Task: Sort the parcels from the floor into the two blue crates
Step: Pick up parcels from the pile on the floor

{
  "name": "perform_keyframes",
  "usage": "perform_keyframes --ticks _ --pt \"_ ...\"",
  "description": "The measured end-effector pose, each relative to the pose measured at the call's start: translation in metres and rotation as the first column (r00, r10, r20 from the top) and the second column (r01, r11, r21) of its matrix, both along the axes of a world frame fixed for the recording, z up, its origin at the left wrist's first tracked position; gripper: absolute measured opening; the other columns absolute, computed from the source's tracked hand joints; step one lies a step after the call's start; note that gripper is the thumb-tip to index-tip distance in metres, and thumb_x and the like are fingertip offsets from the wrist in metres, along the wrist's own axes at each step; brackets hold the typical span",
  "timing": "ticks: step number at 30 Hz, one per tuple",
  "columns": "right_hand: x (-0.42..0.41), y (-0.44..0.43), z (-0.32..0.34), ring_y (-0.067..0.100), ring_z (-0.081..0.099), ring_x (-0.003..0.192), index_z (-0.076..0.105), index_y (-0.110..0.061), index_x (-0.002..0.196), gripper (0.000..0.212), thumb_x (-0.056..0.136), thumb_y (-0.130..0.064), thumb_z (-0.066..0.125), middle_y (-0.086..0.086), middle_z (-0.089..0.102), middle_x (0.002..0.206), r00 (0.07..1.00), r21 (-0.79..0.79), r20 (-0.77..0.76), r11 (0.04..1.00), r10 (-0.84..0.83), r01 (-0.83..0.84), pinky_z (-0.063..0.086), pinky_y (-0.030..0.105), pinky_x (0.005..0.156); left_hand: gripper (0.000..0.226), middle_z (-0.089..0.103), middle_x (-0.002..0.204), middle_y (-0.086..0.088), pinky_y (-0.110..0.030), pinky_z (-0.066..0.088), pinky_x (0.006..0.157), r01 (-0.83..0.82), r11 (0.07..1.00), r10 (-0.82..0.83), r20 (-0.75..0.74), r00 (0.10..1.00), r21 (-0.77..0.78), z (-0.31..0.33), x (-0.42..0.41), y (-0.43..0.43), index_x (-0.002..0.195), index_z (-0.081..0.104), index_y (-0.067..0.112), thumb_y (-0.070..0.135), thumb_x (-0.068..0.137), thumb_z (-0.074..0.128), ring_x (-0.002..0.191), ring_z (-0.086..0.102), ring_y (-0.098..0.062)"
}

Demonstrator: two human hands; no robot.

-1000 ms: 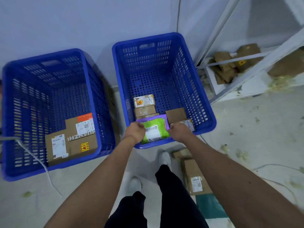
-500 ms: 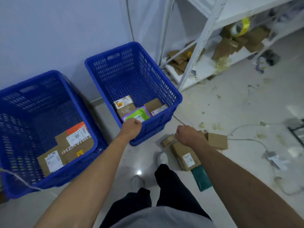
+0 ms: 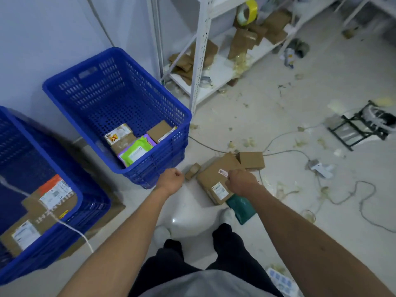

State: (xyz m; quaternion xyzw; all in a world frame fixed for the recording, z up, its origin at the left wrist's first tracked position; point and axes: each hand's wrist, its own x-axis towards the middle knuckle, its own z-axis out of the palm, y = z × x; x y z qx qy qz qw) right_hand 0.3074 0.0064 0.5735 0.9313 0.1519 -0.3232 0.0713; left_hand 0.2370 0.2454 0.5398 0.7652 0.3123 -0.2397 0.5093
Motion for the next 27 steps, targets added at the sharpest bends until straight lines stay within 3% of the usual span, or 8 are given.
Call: perform_keyframes --ticks 6,10,14,18,23,27 --pt "0.035 -0.047 -0.033 0.027 0.060 0.097 0.060 -0.012 0.109 0.026 0.094 -0.027 0.046 0.012 0.062 0.112 0.998 0.035 -0.052 0.999 -0.026 0.028 0.051 0.038 0.083 0.013 0.073 0.090 -0.003 -0.041 0.056 0.092 -0.035 0.999 0.034 -0.070 0.997 -0.022 -0.020 0.022 -0.051 0.088 0.067 0.022 0.021 0.092 0.055 0.092 0.070 -0.023" --pt "0.060 -0.064 -0.059 0.028 0.059 0.105 0.062 -0.011 0.112 0.028 0.097 -0.025 0.043 0.010 0.062 0.115 0.983 0.016 -0.153 0.995 0.102 -0.100 0.046 0.033 0.079 0.014 0.073 0.093 -0.006 -0.036 0.058 0.085 -0.163 0.986 0.160 -0.133 0.978 -0.016 -0.036 0.027 -0.082 0.086 0.066 0.021 0.018 0.093 0.055 0.090 0.071 -0.022" --pt "0.095 -0.072 -0.102 0.025 0.061 0.093 0.063 -0.011 0.106 0.026 0.096 -0.026 0.044 0.009 0.066 0.103 0.972 0.004 -0.157 0.985 0.173 -0.174 0.044 0.029 0.069 0.013 0.073 0.089 -0.003 -0.035 0.058 0.085 -0.252 0.968 0.248 -0.196 0.949 0.006 -0.071 0.030 -0.104 0.083 0.066 0.022 0.021 0.092 0.057 0.089 0.071 -0.022" --pt "0.123 -0.059 -0.155 0.026 0.062 0.088 0.061 -0.011 0.109 0.030 0.095 -0.030 0.043 0.010 0.067 0.099 0.949 0.019 -0.198 0.969 0.245 -0.246 0.051 0.033 0.073 0.020 0.072 0.100 -0.003 -0.041 0.056 0.092 -0.263 0.964 0.264 -0.255 0.930 0.036 -0.126 0.039 -0.102 0.096 0.069 0.020 0.030 0.087 0.055 0.096 0.069 -0.025" --pt "0.159 -0.029 -0.257 0.027 0.059 0.095 0.059 -0.011 0.114 0.031 0.097 -0.029 0.042 0.012 0.064 0.110 0.935 0.041 -0.213 0.959 0.283 -0.280 0.039 0.030 0.071 0.023 0.071 0.107 -0.007 -0.040 0.054 0.096 -0.251 0.964 0.267 -0.277 0.923 0.092 -0.221 0.063 -0.086 0.105 0.068 0.015 0.026 0.093 0.052 0.104 0.065 -0.026" --pt "0.191 0.003 -0.355 0.034 0.060 0.103 0.062 -0.005 0.111 0.032 0.098 -0.030 0.046 0.017 0.063 0.112 0.948 0.048 -0.211 0.971 0.239 -0.234 0.043 0.032 0.076 0.027 0.071 0.108 -0.012 -0.042 0.054 0.095 -0.235 0.964 0.262 -0.296 0.919 0.124 -0.320 0.081 -0.072 0.105 0.069 0.007 0.024 0.094 0.051 0.105 0.067 -0.030"
